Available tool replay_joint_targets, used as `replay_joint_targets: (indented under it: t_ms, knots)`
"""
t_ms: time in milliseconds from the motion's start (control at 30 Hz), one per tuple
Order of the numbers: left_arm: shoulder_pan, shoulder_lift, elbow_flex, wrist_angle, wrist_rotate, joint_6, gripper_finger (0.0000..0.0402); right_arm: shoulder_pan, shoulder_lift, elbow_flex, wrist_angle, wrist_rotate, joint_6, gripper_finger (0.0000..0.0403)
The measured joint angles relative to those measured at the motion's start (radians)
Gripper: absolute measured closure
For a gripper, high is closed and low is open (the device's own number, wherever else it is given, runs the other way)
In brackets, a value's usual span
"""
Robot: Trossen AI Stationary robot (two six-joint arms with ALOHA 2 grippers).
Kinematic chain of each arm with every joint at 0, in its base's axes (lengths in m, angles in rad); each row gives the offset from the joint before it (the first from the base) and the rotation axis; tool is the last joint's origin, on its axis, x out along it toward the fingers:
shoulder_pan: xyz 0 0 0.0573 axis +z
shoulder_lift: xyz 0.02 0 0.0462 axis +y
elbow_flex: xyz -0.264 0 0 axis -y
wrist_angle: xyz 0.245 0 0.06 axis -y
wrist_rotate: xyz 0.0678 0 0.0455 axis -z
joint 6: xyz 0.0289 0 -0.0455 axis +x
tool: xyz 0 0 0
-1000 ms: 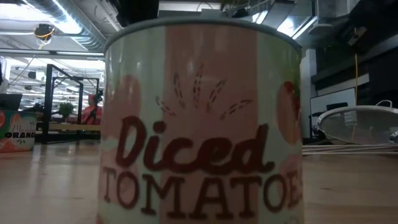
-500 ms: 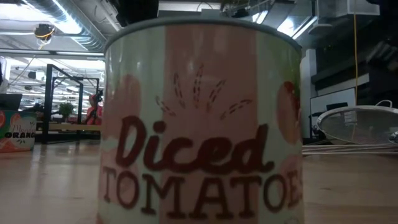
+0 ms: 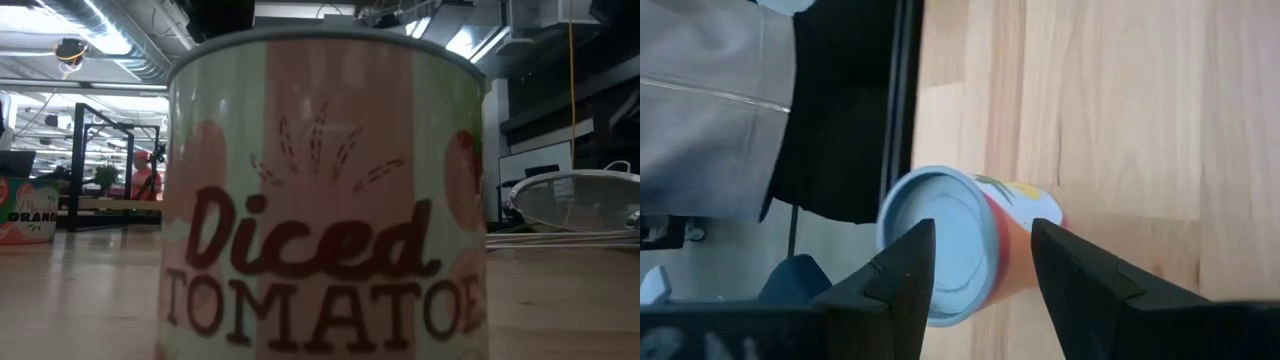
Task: Pick and place cans onto a shelf
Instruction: Put the red can on the shelf aligned with the other white can
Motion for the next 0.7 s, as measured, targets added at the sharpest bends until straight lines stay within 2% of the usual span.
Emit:
replay_joint_targets:
  t_ms: [500, 600, 700]
  knots:
    - [0.0, 0.0, 0.0, 0.0, 0.001, 0.0, 0.0333, 0.0, 0.097, 0.002, 0.005, -0.031, -0.012, 0.0234]
    - [0.0, 0.0, 0.0, 0.0, 0.001, 0.0, 0.0333, 0.0, 0.1, 0.002, 0.008, -0.041, -0.012, 0.0255]
    - [0.0, 0.0, 0.0, 0.0, 0.001, 0.0, 0.0333, 0.0, 0.1, 0.003, 0.009, -0.045, -0.012, 0.0292]
